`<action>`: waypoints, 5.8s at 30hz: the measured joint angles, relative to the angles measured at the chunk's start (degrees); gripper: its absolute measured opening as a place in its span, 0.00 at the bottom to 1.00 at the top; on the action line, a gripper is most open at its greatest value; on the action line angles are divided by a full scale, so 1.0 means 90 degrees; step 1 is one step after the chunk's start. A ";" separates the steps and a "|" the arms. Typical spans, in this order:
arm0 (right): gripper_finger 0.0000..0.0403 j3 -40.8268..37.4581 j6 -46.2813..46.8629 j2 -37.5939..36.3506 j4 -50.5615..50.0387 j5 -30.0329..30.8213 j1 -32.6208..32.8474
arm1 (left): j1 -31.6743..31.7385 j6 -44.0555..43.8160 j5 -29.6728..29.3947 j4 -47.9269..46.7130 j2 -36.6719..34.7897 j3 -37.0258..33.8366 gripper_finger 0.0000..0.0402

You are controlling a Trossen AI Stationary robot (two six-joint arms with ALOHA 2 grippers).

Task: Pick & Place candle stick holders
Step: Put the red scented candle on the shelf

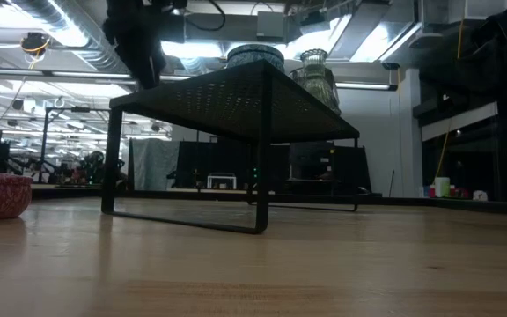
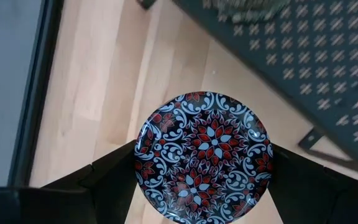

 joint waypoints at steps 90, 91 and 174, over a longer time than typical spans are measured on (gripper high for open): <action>0.12 0.0000 -0.0002 0.0000 0.0000 0.0000 -0.0001 | -0.2501 -0.1114 0.0213 0.0329 0.1557 0.0847 0.90; 0.12 -0.0002 0.0000 0.0000 0.0000 0.0000 -0.0002 | -0.2501 -0.1114 0.0213 0.0335 0.1557 0.0846 0.91; 0.12 0.0000 -0.0001 0.0000 0.0000 0.0000 0.0000 | -0.2378 -0.2469 0.0276 -0.0276 0.1787 0.1631 0.00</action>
